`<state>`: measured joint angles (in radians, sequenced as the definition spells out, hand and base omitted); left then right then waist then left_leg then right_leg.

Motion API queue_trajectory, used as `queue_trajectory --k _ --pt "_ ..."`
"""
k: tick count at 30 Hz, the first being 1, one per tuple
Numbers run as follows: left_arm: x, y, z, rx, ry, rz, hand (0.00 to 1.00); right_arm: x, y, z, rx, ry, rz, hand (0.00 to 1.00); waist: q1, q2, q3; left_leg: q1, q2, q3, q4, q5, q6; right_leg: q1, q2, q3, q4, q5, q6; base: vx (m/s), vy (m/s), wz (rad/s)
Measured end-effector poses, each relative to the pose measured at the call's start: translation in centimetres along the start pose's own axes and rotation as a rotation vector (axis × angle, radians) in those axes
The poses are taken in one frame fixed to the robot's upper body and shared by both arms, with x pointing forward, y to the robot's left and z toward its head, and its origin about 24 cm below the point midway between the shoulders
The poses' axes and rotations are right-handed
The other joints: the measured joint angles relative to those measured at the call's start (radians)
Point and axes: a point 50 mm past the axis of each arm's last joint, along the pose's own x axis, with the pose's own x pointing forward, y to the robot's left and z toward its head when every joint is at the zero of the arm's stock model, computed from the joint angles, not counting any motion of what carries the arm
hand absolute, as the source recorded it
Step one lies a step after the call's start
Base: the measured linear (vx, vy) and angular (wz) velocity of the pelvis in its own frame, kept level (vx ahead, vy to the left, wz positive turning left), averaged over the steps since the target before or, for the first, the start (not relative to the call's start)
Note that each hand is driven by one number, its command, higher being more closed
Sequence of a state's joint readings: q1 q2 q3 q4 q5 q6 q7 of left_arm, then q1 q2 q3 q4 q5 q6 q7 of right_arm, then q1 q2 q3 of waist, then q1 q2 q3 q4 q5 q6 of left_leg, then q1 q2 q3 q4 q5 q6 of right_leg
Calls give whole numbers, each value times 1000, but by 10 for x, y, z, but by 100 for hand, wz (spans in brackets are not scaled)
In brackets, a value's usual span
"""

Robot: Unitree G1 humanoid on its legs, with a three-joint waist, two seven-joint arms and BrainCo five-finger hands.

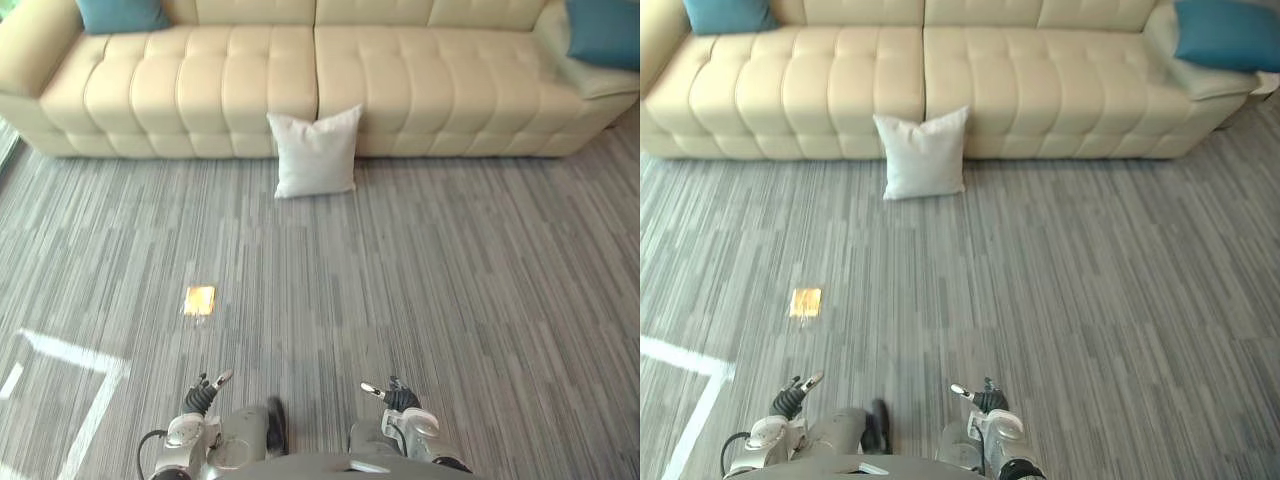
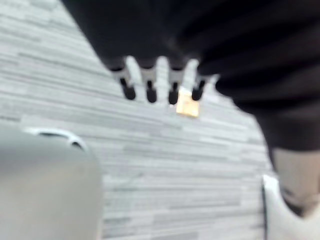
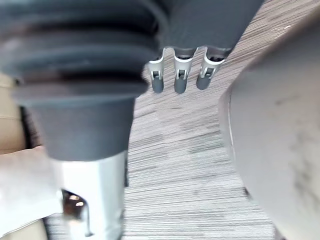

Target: Pick up cushions and gather them together orderly.

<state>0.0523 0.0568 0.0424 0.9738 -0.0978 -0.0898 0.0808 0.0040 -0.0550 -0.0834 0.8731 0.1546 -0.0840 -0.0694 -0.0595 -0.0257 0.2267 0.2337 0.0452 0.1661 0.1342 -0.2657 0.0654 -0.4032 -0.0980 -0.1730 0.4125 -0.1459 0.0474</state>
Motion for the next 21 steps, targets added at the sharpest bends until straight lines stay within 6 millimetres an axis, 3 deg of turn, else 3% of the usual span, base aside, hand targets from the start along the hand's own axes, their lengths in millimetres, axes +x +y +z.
queue_trajectory --k 1,2,3,4,6,7,9,11,12,15,16,18,19,20,21 --pt "0 -1 -1 11 0 -4 0 -2 -2 -6 0 16 -7 0 -2 -12 0 33 0 -14 -15 -12 -39 9 -6 5 -129 80 2 446 -230 60" --pt "0 1 0 15 -1 -2 0 -2 -3 -6 1 17 -7 0 -2 -21 3 53 0 -31 -21 -25 -63 19 -7 8 -147 176 3 562 -291 51" --pt "1 -1 -1 25 5 -5 0 -2 -3 -5 -3 17 -9 0 0 -12 8 86 20 -53 -21 -38 -83 26 1 8 -106 259 -27 433 -226 21" --pt "1 -7 -2 22 17 -19 0 1 -4 1 -12 0 -7 0 5 20 5 85 49 -57 -6 -19 -108 3 19 0 -26 176 -42 619 -329 12" --pt "1 -13 -3 9 19 -26 0 2 -7 5 3 -13 -20 0 1 44 11 79 76 -63 58 29 -160 5 32 -13 54 99 -65 551 -295 1" --pt "1 -13 -3 -20 19 -18 0 2 -8 6 7 -17 -25 0 1 56 12 48 103 -73 187 55 -197 40 50 -29 65 60 -80 493 -231 1" --pt "1 -13 1 -75 2 -1 0 -2 -10 2 7 -16 -28 0 11 68 15 -101 148 -125 581 177 -247 139 78 -33 42 9 -101 503 -197 -9" --pt "1 -13 6 -103 -21 6 0 -4 -10 1 6 -20 -24 0 21 76 14 -210 196 -106 836 155 -246 215 107 -26 9 -25 -126 407 -118 -31" --pt "1 -12 11 -110 -46 8 0 -6 -9 -3 14 -10 -24 0 41 67 18 -304 226 -54 944 111 -215 302 127 -5 -39 -46 -130 467 -88 -39" --pt "0 -12 16 -121 -71 9 0 -7 -8 -5 25 2 -26 0 59 62 15 -420 217 11 898 61 -179 414 127 26 -121 -57 -121 383 5 -30" --pt "0 -11 17 -121 -82 11 0 -6 -7 -6 30 7 -24 0 68 63 14 -463 201 42 801 32 -158 454 119 48 -153 -57 -115 417 120 -54" --pt "1 -8 21 -112 -96 14 0 -6 -4 -9 44 19 -23 0 85 52 16 -502 128 46 501 26 -154 509 79 92 -195 -65 -78 467 179 -59" --pt "1 -8 21 -110 -97 15 0 -6 -5 -11 50 28 -30 0 89 49 14 -505 102 33 388 47 -159 524 65 103 -208 -72 -64 442 241 -44" --pt "0 -9 19 -102 -93 10 0 -6 -7 -13 47 41 -35 0 92 53 9 -497 68 -2 186 118 -167 553 52 123 -238 -86 -41 470 302 -64" --pt "-1 -7 12 -89 -69 11 0 -6 -10 -15 37 55 -41 0 101 59 2 -483 63 -23 105 253 -172 587 51 158 -261 -106 -14 575 357 -68"
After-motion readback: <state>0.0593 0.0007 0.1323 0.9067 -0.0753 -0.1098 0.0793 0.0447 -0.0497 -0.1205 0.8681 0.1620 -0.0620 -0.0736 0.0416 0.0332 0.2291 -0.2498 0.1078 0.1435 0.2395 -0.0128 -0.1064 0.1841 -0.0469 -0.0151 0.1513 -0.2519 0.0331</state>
